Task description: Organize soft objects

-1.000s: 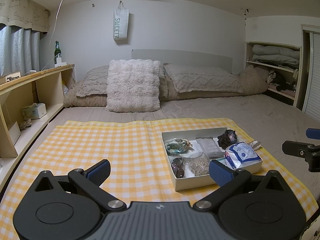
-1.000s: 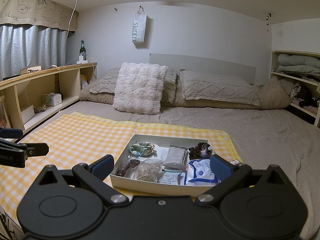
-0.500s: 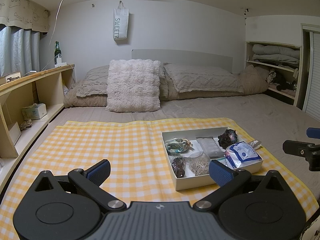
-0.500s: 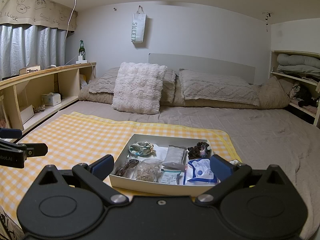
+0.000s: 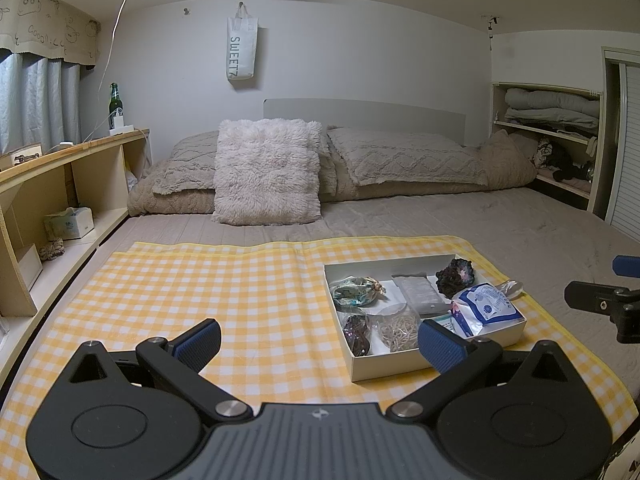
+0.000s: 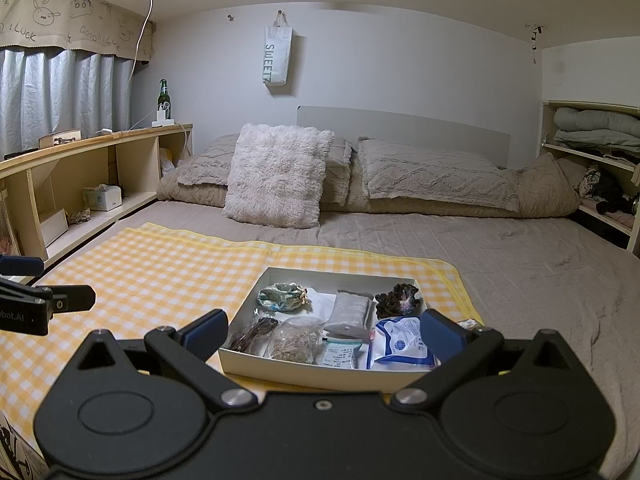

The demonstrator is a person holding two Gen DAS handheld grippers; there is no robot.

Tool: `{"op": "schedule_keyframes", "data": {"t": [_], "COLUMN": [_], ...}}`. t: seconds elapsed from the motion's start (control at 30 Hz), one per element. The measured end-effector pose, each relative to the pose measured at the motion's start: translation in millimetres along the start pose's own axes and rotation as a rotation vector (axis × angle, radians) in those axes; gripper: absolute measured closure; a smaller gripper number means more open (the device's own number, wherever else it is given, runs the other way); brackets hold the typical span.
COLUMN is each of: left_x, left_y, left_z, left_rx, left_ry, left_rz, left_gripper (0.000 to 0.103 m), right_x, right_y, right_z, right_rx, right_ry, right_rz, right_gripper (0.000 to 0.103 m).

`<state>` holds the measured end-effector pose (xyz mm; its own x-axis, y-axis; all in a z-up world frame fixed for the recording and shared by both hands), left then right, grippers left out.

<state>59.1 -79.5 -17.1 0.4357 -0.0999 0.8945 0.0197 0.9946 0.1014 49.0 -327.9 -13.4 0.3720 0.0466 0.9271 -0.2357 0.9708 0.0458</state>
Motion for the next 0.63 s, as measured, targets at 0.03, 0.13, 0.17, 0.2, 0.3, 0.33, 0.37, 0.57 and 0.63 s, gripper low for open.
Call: {"op": "schedule_keyframes", "data": {"t": [0.03,0.13,0.17,0.2,0.3,0.33,0.37,0.57,0.63], "left_x": [0.1,0.1,0.0,0.0,-0.1,0.0,-0.1,-0.7,-0.8], "left_y": [0.0,0.0,0.0,0.0,-0.1,0.0,0.1,1.4,2.4], "left_z": [0.1,0.2,0.1,0.1,0.2,0.2,0.1,0.0,-0.5], "left_rx": [0.000,0.000,0.000,0.000,0.000,0.000,0.000,0.001,0.003], "left_ry": [0.000,-0.001,-0.001,0.000,0.000,0.000,0.000,0.002,0.003], "left_rz": [0.000,-0.001,0.000,0.000,-0.001,0.000,0.000,0.001,0.000], "left_gripper": [0.000,0.000,0.000,0.000,0.000,0.000,0.000,0.000,0.000], "right_x": [0.1,0.1,0.2,0.1,0.2,0.1,0.1,0.4,0.3], "right_y": [0.2,0.2,0.4,0.3,0.2,0.1,0.2,0.4,0.2], "right_z": [0.0,-0.1,0.0,-0.1,-0.1,-0.2,-0.2,0.0,0.0], "right_rx": [0.000,0.000,0.000,0.000,0.001,0.000,-0.001,0.000,0.000], "right_ry": [0.000,-0.001,-0.001,0.000,0.000,0.000,0.000,0.000,0.000], "right_rz": [0.000,0.000,-0.001,0.000,0.000,0.000,0.000,0.000,0.000], "right_gripper": [0.000,0.000,0.000,0.000,0.000,0.000,0.000,0.000,0.000]}}
Point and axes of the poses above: each gripper's, at about its wrist camera, not at the fingertips, and z roughly against the way its jaws point, y to its left, x to its top, the point moved 4 cm from there along -z, roughly the way its jaws point, and after that the axes turned 10 degrees about x, right-handed, at the moved point
